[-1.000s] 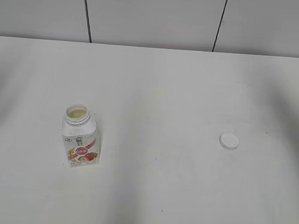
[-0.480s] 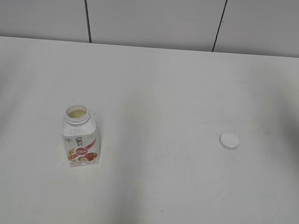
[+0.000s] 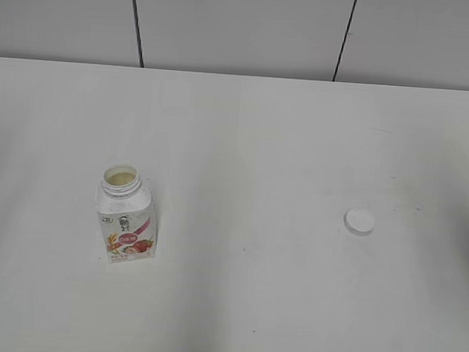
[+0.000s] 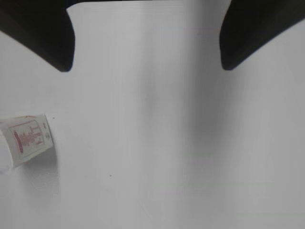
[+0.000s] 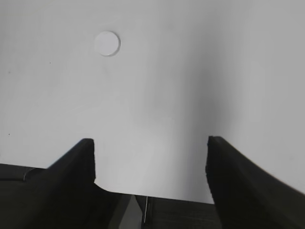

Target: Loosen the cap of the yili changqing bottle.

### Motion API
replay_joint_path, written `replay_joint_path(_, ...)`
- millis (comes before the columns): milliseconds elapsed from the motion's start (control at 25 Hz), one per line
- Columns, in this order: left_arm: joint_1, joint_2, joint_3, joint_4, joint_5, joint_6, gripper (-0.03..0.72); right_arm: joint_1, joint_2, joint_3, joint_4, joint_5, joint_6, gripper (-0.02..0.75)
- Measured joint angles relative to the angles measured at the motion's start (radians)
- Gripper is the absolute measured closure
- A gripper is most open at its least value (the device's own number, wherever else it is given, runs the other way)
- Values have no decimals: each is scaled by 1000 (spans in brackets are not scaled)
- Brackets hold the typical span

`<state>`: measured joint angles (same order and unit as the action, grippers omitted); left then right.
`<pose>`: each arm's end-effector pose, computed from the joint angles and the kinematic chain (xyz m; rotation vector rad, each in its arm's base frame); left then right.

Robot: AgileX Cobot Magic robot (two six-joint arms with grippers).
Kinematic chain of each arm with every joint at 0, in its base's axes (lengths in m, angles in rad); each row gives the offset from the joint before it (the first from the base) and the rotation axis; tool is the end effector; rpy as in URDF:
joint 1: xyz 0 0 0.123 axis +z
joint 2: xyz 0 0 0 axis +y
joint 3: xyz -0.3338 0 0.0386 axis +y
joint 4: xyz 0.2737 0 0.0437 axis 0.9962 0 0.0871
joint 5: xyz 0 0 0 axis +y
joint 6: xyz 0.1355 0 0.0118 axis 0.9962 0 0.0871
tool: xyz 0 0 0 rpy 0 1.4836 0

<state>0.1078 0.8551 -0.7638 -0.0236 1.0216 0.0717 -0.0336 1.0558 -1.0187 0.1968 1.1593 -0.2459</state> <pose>0.1565 0.0142 0.3025 -0.0556 2.5959 0.0346 0.2054 0.0175 0.3466 -0.2330 2.6431 0.1752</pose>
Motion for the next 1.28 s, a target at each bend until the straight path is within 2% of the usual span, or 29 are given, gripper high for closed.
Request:
replay_joint_path(240, 0, -184, 106, -8, 48, 0, 123, 0, -93, 118, 8, -3, -1, 171)
replay_joint_path(480, 0, -291, 198, -29, 78, 0, 123, 0, -179, 165, 14, 22, -1, 171)
replay_joint_path(880, 0, -387, 226, -50, 58, 0, 123, 0, -308, 170, 50, 51, -1, 171)
replay_joint_path(1280, 0, -511, 235, -57, 38, 0, 123, 0, -390, 295, 51, 35, -1, 171)
